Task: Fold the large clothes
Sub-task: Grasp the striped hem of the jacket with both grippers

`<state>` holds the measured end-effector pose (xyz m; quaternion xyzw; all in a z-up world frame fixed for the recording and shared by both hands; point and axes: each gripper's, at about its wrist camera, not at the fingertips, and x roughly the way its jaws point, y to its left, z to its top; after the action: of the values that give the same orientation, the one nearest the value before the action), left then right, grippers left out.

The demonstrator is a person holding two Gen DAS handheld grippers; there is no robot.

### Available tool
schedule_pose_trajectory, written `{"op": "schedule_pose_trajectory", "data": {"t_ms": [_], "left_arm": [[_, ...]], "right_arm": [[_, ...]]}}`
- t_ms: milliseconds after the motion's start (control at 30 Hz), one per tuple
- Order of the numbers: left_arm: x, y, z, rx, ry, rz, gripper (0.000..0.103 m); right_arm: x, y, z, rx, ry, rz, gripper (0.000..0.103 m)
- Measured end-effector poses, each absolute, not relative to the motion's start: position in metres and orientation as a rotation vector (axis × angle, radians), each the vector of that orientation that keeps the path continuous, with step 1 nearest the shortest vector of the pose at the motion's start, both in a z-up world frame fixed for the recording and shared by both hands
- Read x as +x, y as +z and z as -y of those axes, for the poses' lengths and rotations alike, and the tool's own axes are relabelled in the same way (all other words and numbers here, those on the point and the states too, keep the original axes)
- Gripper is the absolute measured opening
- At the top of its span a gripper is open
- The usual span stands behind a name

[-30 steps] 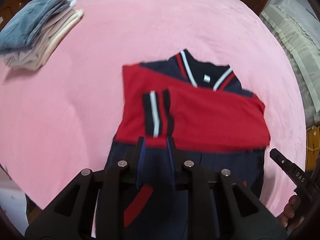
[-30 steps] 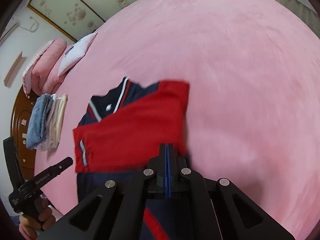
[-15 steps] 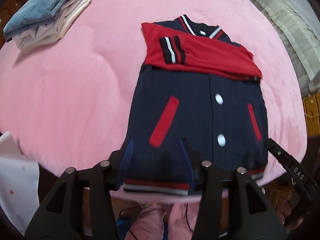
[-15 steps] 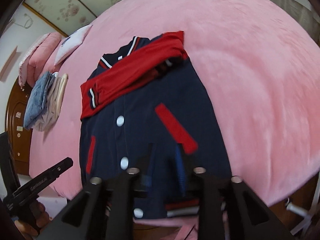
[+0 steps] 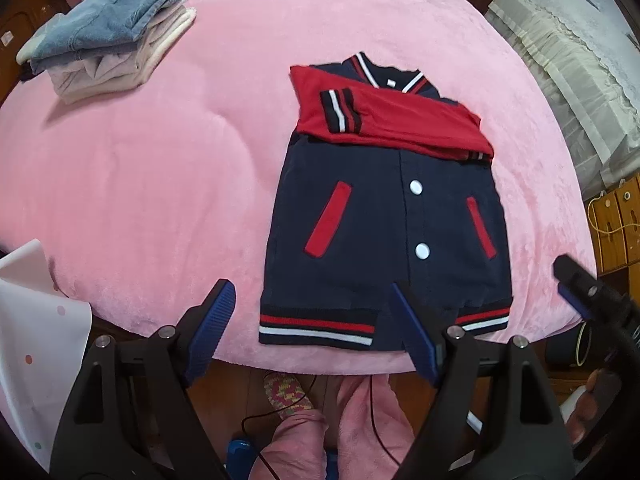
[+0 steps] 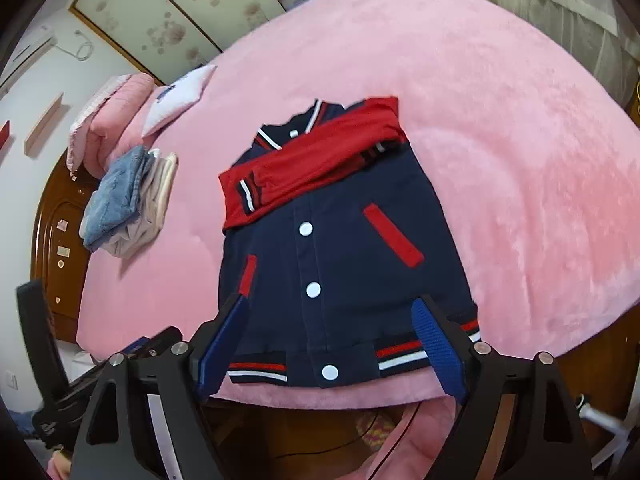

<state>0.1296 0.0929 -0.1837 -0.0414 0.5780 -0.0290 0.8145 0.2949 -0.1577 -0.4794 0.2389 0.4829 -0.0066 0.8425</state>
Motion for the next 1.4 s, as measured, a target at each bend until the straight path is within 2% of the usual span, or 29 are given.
{"op": "schedule_pose_trajectory", "data": {"t_ms": [100,333,567,733,900,967,1000,1067,1100,1200,1267,1333,1400], "left_arm": [[0.129,-0.202,-0.098,-0.097,-0.062,-1.264,0.077],[0.132,-0.273,-0.125,-0.21,-0.064,-1.347,0.077],[0.133,-0.326,-0.147,-0.349,-0.095,-1.41,0.077],[0.133,-0.339,-0.141,-0.325,-0.124,-1.395,0.082],[0.132,-0.345,-0.132,-0.325,-0.145,-1.421,0.083],[0.131,-0.343,-0.128,-0.328,-0.149,-1.435,0.074],[0.132,-0.343,-0.127,-0.336,-0.148,-1.435,0.072],[0.131,-0.34,-0.122,-0.369,-0.145,-1.433,0.058],[0.131,-0.339,-0.121,-0.382,-0.138,-1.432,0.055],[0.131,-0.331,-0.118,-0.405,-0.125,-1.419,0.04],[0.131,-0.327,-0.117,-0.436,-0.127,-1.423,0.023],[0.136,-0.324,-0.119,-0.481,-0.112,-1.431,0.013],[0.138,-0.319,-0.123,-0.553,-0.103,-1.432,0.01]], "right_arm": [[0.295,-0.487,0.164,0.516,-0.023,-1.022,0.086],[0.286,-0.559,0.197,0.615,-0.126,-1.148,0.086],[0.266,-0.607,0.23,0.695,-0.179,-1.197,0.086],[0.267,-0.62,0.241,0.733,-0.142,-1.197,0.086],[0.271,-0.629,0.245,0.754,-0.147,-1.197,0.084],[0.268,-0.626,0.244,0.76,-0.136,-1.177,0.071],[0.274,-0.63,0.247,0.763,-0.132,-1.171,0.068],[0.274,-0.627,0.241,0.768,-0.127,-1.163,0.056],[0.274,-0.625,0.238,0.773,-0.128,-1.161,0.053],[0.276,-0.62,0.232,0.807,-0.113,-1.147,0.036],[0.28,-0.615,0.223,0.827,-0.097,-1.133,0.02],[0.283,-0.605,0.217,0.829,-0.08,-1.114,0.018],[0.289,-0.592,0.209,0.827,-0.06,-1.089,0.017]]}}
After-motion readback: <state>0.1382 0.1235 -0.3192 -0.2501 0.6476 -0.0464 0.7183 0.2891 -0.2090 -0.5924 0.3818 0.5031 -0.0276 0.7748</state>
